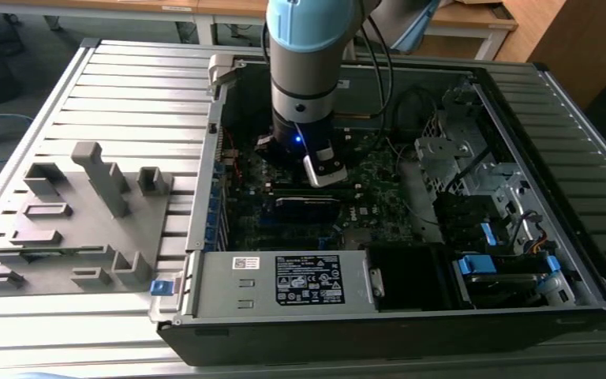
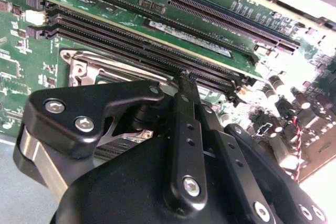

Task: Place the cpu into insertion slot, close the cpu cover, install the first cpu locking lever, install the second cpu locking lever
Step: 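Install the second cpu locking lever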

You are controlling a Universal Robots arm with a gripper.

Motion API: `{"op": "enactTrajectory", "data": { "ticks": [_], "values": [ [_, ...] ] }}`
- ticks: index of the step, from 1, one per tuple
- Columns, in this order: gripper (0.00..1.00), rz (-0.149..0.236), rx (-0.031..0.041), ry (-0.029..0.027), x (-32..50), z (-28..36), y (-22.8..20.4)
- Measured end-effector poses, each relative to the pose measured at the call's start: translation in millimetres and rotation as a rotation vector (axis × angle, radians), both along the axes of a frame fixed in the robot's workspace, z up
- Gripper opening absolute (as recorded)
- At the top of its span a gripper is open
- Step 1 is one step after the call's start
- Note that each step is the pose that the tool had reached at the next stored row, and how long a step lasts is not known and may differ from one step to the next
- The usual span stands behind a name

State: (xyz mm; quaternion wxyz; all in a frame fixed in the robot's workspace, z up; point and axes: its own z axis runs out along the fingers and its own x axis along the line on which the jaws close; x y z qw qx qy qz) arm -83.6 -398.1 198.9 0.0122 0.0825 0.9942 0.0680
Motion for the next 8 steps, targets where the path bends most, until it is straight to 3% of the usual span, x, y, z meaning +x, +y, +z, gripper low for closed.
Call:
{"op": "enactTrajectory", "data": {
  "ticks": [5, 8],
  "values": [
    [0.11, 0.000, 0.0136, 0.0000, -0.1, -0.2, 0.0],
    [0.11, 0.000, 0.0364, 0.0000, -0.7, -0.4, 0.0]
  ]
}}
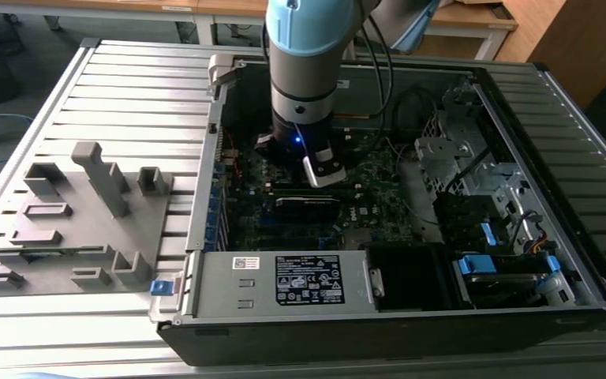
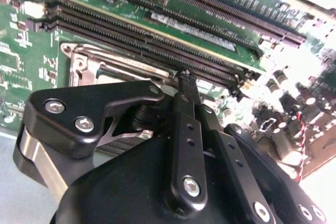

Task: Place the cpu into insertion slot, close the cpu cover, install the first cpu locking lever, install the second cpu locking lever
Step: 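Install the second cpu locking lever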

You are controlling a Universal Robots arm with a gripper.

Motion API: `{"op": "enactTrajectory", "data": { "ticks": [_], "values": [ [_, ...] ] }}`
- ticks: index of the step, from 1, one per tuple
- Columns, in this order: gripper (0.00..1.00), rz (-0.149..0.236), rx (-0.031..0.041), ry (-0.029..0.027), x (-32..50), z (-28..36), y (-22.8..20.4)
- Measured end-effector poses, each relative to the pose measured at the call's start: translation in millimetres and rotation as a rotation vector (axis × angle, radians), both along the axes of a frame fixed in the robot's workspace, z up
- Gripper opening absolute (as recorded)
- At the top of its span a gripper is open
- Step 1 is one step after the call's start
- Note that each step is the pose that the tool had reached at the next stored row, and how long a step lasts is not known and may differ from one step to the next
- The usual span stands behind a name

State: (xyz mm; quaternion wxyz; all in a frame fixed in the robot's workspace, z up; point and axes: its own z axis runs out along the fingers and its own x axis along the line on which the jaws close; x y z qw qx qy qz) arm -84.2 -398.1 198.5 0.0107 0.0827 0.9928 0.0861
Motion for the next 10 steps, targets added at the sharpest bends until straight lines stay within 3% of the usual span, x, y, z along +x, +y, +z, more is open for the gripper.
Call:
{"op": "enactTrajectory", "data": {
  "ticks": [5, 10],
  "values": [
    [0.11, 0.000, 0.0292, 0.0001, -1.5, -0.5, -0.1],
    [0.11, 0.000, 0.0505, 0.0000, -3.5, -1.1, -0.8]
  ]
}}
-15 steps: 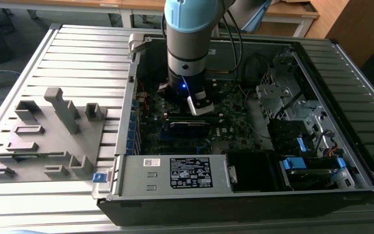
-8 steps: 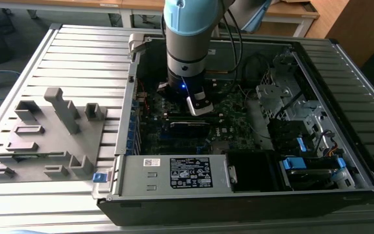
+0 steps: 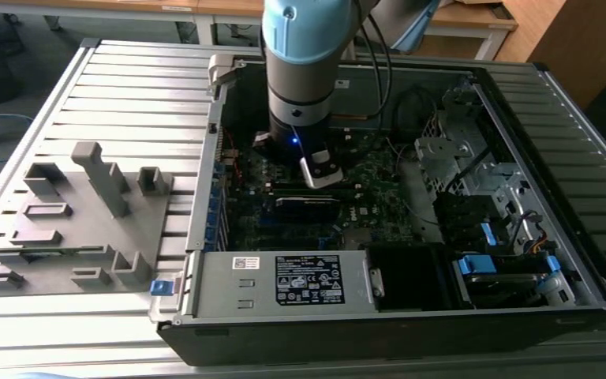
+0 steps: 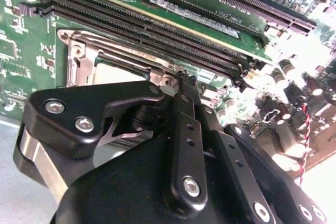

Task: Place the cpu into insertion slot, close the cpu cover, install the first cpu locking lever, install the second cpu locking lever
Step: 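Install the second cpu locking lever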

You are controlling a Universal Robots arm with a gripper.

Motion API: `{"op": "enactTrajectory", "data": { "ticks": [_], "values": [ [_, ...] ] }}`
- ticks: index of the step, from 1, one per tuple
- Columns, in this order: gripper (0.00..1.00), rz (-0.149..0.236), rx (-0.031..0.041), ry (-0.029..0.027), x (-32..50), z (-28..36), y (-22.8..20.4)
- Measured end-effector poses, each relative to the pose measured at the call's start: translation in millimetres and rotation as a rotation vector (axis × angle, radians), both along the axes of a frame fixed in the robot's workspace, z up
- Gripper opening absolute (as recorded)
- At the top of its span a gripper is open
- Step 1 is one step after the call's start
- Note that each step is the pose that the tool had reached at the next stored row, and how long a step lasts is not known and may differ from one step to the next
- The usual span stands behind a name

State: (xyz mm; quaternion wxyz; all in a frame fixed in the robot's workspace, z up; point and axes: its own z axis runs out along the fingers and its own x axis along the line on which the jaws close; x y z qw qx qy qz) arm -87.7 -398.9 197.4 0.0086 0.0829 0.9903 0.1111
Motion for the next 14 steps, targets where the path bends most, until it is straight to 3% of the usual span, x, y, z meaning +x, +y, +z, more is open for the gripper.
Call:
{"op": "enactTrajectory", "data": {
  "ticks": [14],
  "values": [
    [0.11, 0.000, 0.0273, 0.0000, -6.6, -3.2, -3.9]
  ]
}}
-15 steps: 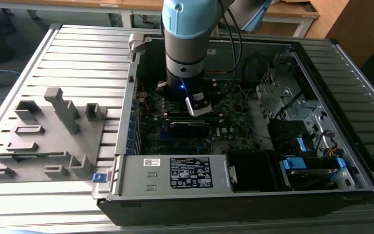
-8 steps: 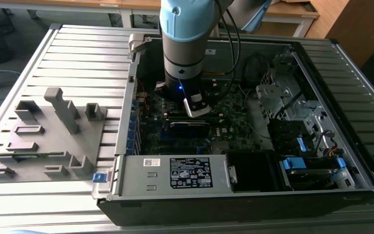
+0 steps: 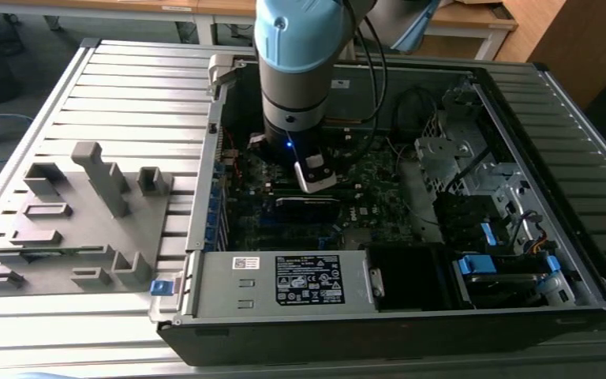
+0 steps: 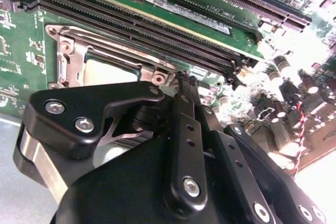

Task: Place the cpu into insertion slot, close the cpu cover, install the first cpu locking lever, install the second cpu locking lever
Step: 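Install the second cpu locking lever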

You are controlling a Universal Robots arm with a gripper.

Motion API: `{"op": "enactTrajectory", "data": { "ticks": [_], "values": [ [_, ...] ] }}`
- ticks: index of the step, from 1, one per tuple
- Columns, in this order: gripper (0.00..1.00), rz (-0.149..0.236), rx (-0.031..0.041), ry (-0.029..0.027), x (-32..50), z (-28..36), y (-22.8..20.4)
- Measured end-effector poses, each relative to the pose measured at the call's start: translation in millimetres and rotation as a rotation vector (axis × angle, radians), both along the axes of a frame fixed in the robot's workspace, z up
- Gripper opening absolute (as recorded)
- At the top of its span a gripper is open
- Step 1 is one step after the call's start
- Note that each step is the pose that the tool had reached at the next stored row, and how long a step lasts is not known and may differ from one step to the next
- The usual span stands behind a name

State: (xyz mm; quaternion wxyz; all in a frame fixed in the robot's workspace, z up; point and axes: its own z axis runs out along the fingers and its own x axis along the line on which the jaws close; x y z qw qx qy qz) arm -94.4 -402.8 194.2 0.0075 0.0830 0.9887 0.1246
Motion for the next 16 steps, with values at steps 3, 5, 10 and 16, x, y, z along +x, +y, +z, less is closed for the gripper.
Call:
{"op": "enactTrajectory", "data": {
  "ticks": [3, 5, 10, 16],
  "values": [
    [0.11, 0.000, 0.0032, 0.0000, -0.6, -0.5, -1.0],
    [0.11, 0.000, 0.0039, 0.0000, -0.6, -1.2, -2.2],
    [0.11, 0.000, 0.0055, 0.0002, -1.0, -1.9, -4.1],
    [0.11, 0.000, 0.0061, -0.0001, -0.9, 0.2, -4.3]
  ]
}}
